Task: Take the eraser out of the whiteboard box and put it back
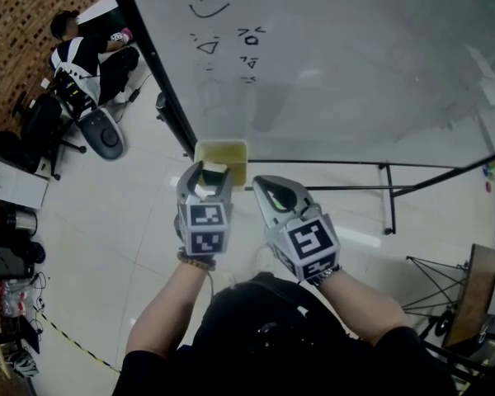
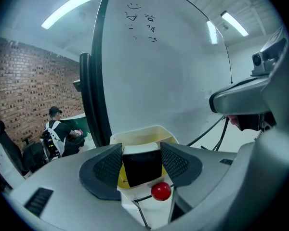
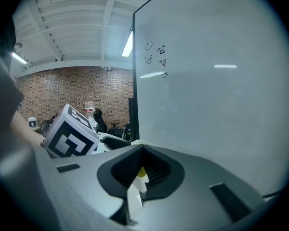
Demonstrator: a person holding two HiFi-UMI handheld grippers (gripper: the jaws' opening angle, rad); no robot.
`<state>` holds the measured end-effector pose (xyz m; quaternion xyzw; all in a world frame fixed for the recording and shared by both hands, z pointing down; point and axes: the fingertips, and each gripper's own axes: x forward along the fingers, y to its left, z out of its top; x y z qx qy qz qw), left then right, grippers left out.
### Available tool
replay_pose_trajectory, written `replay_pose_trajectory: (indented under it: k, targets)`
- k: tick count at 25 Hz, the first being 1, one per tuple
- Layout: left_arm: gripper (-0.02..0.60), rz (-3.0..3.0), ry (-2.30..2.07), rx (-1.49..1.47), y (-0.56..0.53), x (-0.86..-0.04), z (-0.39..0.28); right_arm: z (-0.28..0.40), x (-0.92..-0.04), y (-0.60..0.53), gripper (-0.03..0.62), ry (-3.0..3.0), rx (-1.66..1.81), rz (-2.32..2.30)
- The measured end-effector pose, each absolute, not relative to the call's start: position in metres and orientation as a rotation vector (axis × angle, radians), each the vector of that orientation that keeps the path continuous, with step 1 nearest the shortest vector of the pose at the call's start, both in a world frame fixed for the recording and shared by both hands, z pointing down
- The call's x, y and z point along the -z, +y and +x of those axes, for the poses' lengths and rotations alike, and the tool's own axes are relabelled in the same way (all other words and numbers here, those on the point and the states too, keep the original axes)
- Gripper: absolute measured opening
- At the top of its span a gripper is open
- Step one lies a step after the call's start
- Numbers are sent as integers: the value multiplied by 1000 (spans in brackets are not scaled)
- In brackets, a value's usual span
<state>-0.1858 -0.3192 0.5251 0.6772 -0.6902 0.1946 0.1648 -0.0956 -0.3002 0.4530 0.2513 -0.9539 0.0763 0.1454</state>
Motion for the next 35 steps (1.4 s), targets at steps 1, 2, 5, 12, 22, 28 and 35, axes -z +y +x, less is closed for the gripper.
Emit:
replay_pose_trajectory:
  k: [1, 2, 5, 12, 22, 28, 35]
  targets:
    - [232, 1931, -1964, -556, -319, -525, -186, -95, -453, -300, 25, -2747, -220, 728]
    - [232, 1932, -1963, -557, -319, -525, -186, -95, -453, -299, 25, -2746, -219, 732]
    - [232, 1941, -1979, -553, -318, -519, -187, -94, -451, -297, 25, -2742, -217, 744]
    - [232, 1997, -2011, -515, -313, -491, -189, -96, -442, -289, 25, -2751, -197, 773]
    - [232, 2123, -2012, -442, -293, -446, -189, -100, -424, -263, 25, -2759, -165, 862]
    - [232, 2201, -1985, -420, -272, -427, -190, -99, -413, -241, 23, -2751, -154, 946]
    - [232, 2268, -1921, -395, -245, -416, -188, -100, -409, -212, 25, -2745, -164, 1050]
